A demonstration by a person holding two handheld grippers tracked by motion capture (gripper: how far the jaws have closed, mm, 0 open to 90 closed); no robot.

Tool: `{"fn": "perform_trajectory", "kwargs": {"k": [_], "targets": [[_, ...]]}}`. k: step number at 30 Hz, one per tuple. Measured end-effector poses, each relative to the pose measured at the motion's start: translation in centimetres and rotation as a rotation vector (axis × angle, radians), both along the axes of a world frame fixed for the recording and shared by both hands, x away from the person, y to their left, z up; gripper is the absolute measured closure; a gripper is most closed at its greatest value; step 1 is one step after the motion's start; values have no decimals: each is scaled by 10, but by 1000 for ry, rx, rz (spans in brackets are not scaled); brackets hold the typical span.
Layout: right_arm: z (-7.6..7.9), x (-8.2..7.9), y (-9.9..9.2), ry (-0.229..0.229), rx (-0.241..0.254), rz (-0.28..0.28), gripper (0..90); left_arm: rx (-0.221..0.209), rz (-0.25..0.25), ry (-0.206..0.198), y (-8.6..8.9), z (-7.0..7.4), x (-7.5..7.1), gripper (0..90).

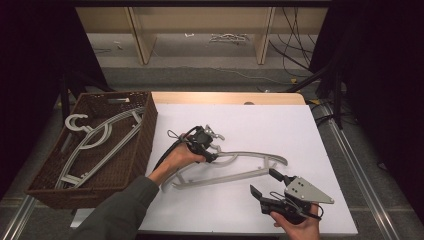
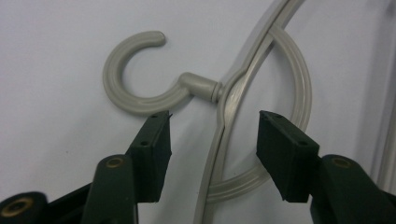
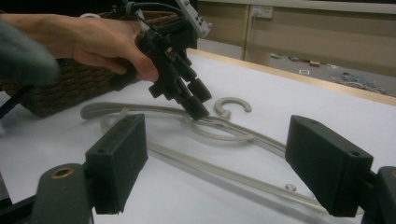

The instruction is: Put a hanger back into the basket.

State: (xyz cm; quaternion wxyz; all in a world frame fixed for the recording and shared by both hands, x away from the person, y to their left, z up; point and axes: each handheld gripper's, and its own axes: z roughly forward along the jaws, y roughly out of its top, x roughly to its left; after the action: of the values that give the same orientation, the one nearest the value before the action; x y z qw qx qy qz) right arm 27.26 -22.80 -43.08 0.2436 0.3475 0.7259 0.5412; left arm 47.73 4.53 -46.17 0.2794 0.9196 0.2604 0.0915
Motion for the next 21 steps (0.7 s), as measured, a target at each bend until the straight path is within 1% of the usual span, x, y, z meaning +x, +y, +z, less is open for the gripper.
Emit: {"fn": "perform_trajectory", "kwargs": {"k": [2, 4, 5, 6, 7, 9, 12, 13, 15, 16, 17, 18, 20, 21], "targets": [[0, 0, 0, 0, -1, 1, 219, -4, 8, -2, 1, -1, 2, 486], [0, 0, 0, 1, 1, 0, 219, 0, 8, -2, 1, -2, 2, 500], [0, 0, 0, 0, 2, 0, 219, -1, 6, 0, 1, -2, 3, 519], [0, 1, 1, -9, 22, 3, 219, 1, 6, 3, 1, -3, 3, 526], [0, 1, 0, -9, 11, -4, 219, 1, 8, 6, 1, -3, 3, 532], [0, 1, 0, -10, 13, -4, 219, -5, 9, 19, 1, -4, 4, 548], [0, 1, 1, -9, 19, 3, 219, 1, 4, 26, -1, -8, 5, 567], [0, 1, 1, -9, 19, 3, 219, 9, 1, 29, -2, -9, 5, 568], [0, 1, 0, -9, 10, -3, 219, 40, -16, 27, -4, -10, 6, 583], [0, 1, 0, -9, 11, -2, 219, 37, -12, 31, -5, -10, 6, 583], [0, 1, 0, -9, 11, -2, 219, 55, -33, 26, -5, -9, 8, 587], [0, 1, 0, -10, 8, -3, 219, 66, -38, 34, -6, -8, 9, 596], [1, 1, 0, -11, 12, -5, 219, 63, -19, 66, -10, -8, 6, 623], [1, 1, -1, -12, 12, -6, 219, 69, -28, 62, -10, -8, 7, 634]]}}
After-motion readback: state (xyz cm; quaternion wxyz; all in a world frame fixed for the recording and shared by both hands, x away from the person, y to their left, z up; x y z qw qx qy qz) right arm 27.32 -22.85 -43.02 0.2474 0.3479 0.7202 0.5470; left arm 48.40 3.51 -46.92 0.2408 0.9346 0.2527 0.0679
